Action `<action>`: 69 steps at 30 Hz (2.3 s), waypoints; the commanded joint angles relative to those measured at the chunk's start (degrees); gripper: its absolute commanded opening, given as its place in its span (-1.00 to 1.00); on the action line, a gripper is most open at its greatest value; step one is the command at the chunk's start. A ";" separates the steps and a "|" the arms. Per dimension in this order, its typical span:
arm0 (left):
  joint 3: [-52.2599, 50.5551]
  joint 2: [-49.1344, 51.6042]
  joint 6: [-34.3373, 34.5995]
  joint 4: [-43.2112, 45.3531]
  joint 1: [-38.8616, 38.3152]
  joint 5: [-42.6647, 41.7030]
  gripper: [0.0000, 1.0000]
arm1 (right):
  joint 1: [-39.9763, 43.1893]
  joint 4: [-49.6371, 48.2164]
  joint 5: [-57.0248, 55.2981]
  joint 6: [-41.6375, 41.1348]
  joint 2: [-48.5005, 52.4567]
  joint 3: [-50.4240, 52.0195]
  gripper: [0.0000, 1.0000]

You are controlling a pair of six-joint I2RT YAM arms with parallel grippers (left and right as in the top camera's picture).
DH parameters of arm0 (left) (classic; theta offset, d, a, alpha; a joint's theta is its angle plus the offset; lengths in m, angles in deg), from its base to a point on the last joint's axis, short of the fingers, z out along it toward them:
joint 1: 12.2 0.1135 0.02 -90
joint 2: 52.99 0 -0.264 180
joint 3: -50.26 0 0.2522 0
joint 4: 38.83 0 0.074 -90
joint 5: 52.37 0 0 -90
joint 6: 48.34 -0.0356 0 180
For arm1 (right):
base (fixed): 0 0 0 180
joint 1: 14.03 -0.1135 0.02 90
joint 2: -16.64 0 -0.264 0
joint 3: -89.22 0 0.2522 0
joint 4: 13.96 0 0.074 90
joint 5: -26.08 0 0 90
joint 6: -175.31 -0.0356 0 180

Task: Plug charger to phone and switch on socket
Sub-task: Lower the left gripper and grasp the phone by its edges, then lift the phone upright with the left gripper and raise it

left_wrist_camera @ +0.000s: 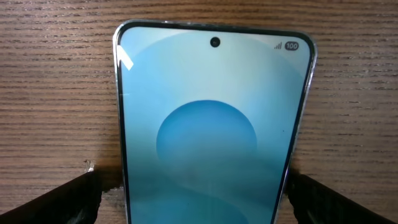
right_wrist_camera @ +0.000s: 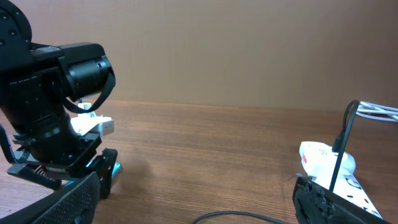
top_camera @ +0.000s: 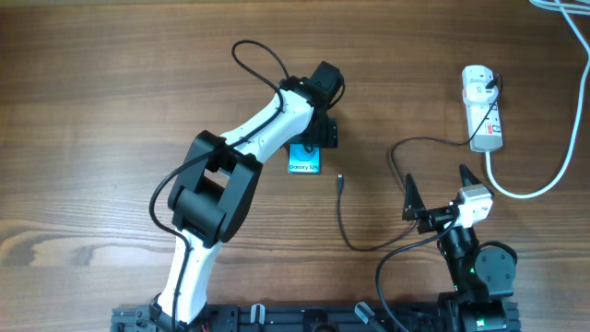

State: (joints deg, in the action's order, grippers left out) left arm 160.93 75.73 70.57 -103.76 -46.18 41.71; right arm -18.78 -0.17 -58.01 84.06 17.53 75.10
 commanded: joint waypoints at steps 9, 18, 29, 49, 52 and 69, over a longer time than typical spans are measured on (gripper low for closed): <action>-2.78 2.64 1.60 0.20 -3.48 0.33 0.75 | -0.26 -0.22 -0.59 -0.37 -0.35 0.07 0.99; -2.78 2.64 1.64 0.22 -2.45 0.90 0.97 | -0.26 -0.22 -0.59 -0.37 -0.35 0.07 0.99; -2.78 2.64 2.03 0.22 -1.75 0.31 0.38 | -0.26 -0.22 -0.59 -0.37 -0.35 0.07 0.99; -2.71 -10.21 1.60 -3.48 3.04 0.24 0.36 | -0.26 -0.22 -0.59 -0.37 -0.35 0.07 0.99; -2.71 -16.00 1.60 -5.53 3.80 -2.64 0.35 | -0.26 -0.22 -0.59 -0.39 -0.35 0.07 0.99; -2.73 -30.47 3.13 -7.61 23.21 -77.66 0.35 | -0.26 -0.22 -0.59 -0.37 -0.31 0.07 0.99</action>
State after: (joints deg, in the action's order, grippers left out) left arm 157.87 47.04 72.43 -111.55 -24.78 -19.80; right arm -18.78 -0.17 -58.01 84.06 17.53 75.10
